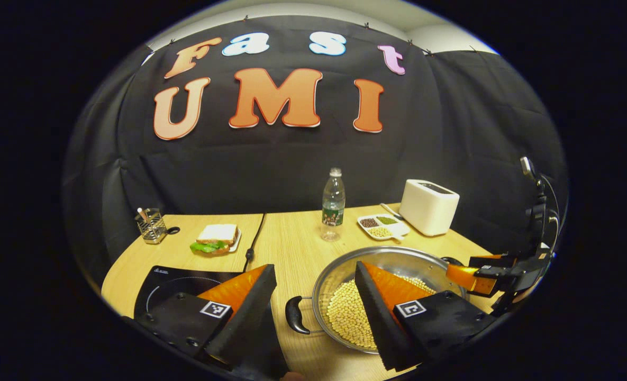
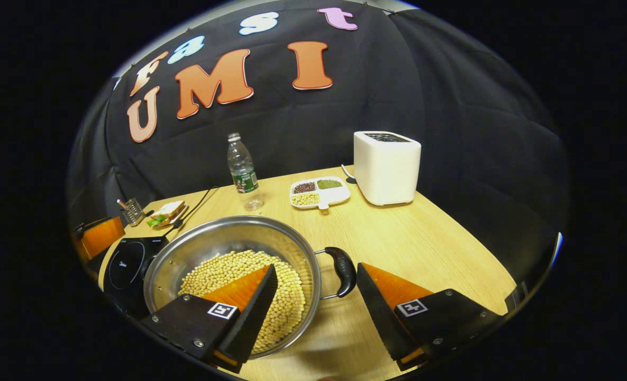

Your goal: First push the handle of the pot to place it horizontally, then grasp the pot with both hands and set it on the induction cooktop.

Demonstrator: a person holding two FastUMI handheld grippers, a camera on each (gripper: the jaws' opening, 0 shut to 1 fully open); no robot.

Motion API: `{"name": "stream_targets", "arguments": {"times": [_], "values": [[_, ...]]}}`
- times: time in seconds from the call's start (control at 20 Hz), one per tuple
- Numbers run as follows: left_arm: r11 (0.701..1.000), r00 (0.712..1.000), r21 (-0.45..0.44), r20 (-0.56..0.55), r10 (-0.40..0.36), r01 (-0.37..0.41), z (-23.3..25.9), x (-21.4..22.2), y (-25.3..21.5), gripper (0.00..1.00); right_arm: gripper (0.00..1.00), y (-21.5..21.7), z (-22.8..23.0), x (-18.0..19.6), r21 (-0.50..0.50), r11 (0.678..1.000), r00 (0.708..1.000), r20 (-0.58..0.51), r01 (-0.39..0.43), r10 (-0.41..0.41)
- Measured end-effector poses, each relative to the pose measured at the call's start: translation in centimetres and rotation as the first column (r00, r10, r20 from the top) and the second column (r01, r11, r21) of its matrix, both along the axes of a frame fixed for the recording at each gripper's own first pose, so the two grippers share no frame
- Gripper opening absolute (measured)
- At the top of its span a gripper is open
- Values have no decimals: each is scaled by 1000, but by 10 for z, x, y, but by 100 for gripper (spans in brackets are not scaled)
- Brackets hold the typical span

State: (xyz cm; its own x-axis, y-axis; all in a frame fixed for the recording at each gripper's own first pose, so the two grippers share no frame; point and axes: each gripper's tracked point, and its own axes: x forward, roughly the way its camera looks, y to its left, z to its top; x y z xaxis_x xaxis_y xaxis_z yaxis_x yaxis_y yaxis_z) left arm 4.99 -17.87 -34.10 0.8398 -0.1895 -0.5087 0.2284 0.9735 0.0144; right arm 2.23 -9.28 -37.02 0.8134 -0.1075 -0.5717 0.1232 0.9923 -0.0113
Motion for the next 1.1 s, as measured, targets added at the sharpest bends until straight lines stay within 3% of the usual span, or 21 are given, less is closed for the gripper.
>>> {"name": "stream_targets", "arguments": {"times": [0.6,0.85,0.9,0.95,1.05,1.1], "values": [[999,967,35,-253,39,-31,-93,11,10,98,94,-8,-40,26,-9,1000,995,-95,-9,8],[999,927,-6,-374,32,-37,-122,2,4,98,88,-5,-51,31,4,1000,993,-118,-7,7],[999,931,15,-363,33,-30,-121,6,8,95,77,-8,-51,29,3,1000,992,-123,-3,4],[998,926,61,-374,53,-32,-125,8,18,93,77,-8,-54,32,14,1000,993,-120,-2,3],[999,928,48,-371,37,-20,-124,9,15,71,69,-6,-49,28,42,999,992,-123,-16,21],[998,925,52,-377,44,-26,-123,10,15,66,64,-5,-50,27,57,998,992,-123,-16,23]]}}
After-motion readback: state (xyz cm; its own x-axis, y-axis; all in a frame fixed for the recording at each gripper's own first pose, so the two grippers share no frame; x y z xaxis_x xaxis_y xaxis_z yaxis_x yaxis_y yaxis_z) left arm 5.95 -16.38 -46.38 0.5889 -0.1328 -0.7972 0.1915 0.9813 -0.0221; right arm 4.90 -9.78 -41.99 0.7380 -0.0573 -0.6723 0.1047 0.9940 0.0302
